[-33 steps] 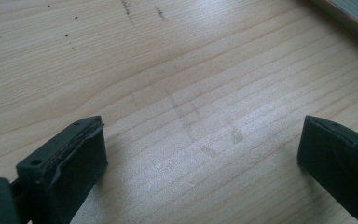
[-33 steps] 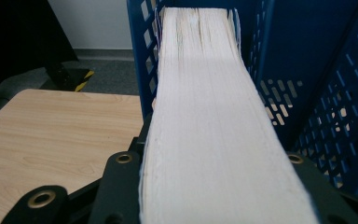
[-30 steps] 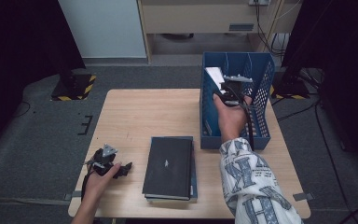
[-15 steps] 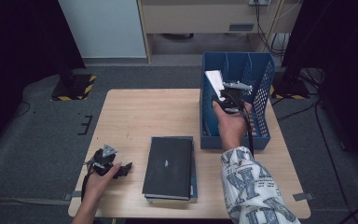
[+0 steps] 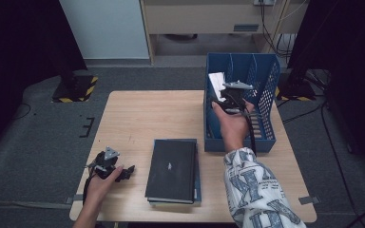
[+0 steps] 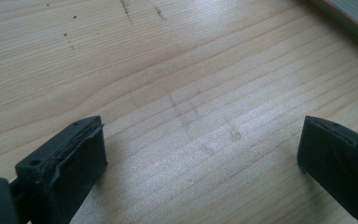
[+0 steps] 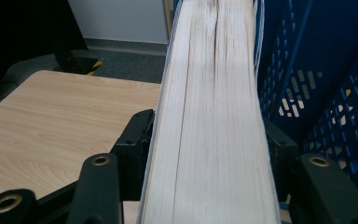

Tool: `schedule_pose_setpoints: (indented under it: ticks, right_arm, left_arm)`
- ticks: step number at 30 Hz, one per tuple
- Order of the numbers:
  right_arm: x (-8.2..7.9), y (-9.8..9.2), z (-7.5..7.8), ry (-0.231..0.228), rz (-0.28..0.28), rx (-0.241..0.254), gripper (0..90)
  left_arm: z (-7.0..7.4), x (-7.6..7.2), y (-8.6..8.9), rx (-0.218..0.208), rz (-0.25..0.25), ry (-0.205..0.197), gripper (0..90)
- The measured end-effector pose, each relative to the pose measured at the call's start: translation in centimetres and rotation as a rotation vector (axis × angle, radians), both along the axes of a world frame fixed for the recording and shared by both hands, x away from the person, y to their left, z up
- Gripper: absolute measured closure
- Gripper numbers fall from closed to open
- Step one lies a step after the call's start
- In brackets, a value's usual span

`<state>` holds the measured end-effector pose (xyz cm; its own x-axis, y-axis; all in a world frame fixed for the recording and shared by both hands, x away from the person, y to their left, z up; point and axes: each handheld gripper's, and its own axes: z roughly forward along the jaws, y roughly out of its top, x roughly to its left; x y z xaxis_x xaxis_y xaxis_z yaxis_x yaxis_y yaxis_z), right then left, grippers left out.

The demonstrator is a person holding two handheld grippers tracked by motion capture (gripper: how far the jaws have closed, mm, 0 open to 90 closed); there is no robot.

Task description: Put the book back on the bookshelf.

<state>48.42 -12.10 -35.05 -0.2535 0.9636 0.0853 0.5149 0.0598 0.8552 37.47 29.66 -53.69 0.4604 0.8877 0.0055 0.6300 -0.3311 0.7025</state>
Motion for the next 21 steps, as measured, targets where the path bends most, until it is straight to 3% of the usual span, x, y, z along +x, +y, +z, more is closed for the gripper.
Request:
schedule_pose_setpoints:
  ticks: [21]
  right_arm:
    - [0.83,0.05,0.35,0.015,0.001,-0.008,47.2]
  left_arm:
    - [0.01,0.02,0.02,-0.001,0.000,0.001,0.5]
